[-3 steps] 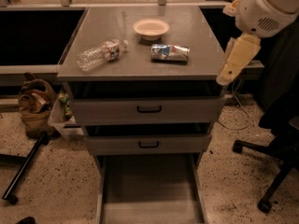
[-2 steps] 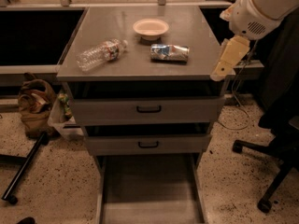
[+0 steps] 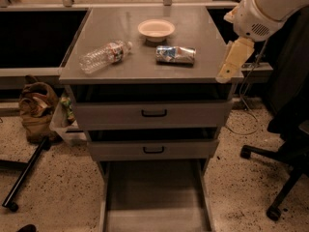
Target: Place redbull can into bottom drawer
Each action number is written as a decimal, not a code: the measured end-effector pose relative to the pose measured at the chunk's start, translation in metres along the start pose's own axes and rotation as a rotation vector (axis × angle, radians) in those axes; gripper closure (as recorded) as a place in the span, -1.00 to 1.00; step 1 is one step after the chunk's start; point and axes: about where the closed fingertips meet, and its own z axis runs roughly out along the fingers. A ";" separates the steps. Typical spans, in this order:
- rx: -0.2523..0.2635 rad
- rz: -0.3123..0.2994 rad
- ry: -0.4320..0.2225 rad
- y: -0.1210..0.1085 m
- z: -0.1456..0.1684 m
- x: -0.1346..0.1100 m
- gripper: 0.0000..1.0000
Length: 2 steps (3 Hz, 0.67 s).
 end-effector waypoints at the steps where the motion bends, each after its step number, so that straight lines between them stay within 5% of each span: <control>1: -0.020 -0.037 -0.010 -0.018 0.022 -0.007 -1.00; 2: -0.038 -0.038 -0.029 -0.051 0.057 -0.006 -1.00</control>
Offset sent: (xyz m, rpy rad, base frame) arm 0.1348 0.0021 -0.0458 0.0391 0.0295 0.0639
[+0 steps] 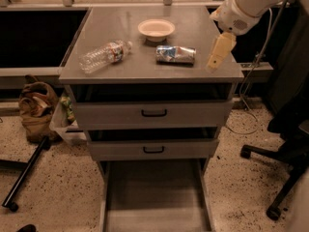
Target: Place redbull can into bottom drawer
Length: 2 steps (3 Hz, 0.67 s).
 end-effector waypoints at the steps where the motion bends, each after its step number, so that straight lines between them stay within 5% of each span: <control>1: -0.024 0.030 -0.025 -0.023 0.032 0.012 -1.00; 2: -0.045 0.067 -0.054 -0.035 0.060 0.023 -1.00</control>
Offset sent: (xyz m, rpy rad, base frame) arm 0.0796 -0.0258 -0.0567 0.1249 0.0751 -0.0396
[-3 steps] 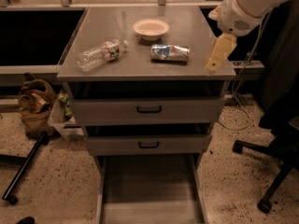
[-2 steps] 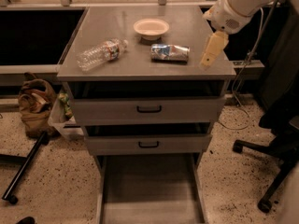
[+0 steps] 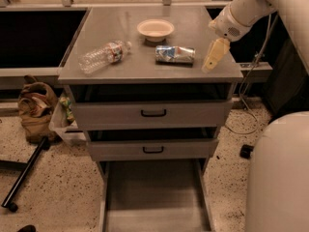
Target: Place redbull can into bottom drawer
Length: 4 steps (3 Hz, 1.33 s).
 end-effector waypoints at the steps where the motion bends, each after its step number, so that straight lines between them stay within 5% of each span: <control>1: -0.001 -0.002 0.000 0.000 0.001 -0.001 -1.00; 4: -0.070 -0.137 -0.003 -0.017 0.058 -0.051 -1.00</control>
Offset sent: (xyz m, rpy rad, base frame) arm 0.0475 0.0484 0.0024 -0.0513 -0.0184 0.1363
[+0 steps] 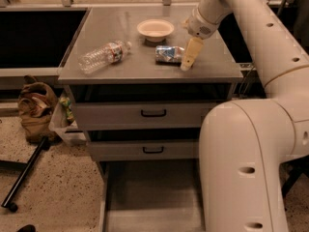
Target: Place redbull can into bottom drawer
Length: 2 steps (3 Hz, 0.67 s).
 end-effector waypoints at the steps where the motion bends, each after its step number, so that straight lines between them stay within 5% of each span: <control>1: -0.029 0.001 -0.012 -0.002 0.016 -0.003 -1.00; 2: -0.068 0.005 -0.025 0.002 0.029 -0.004 -0.64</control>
Offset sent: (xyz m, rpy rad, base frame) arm 0.0360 0.0020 -0.0109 0.0300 0.1270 0.0548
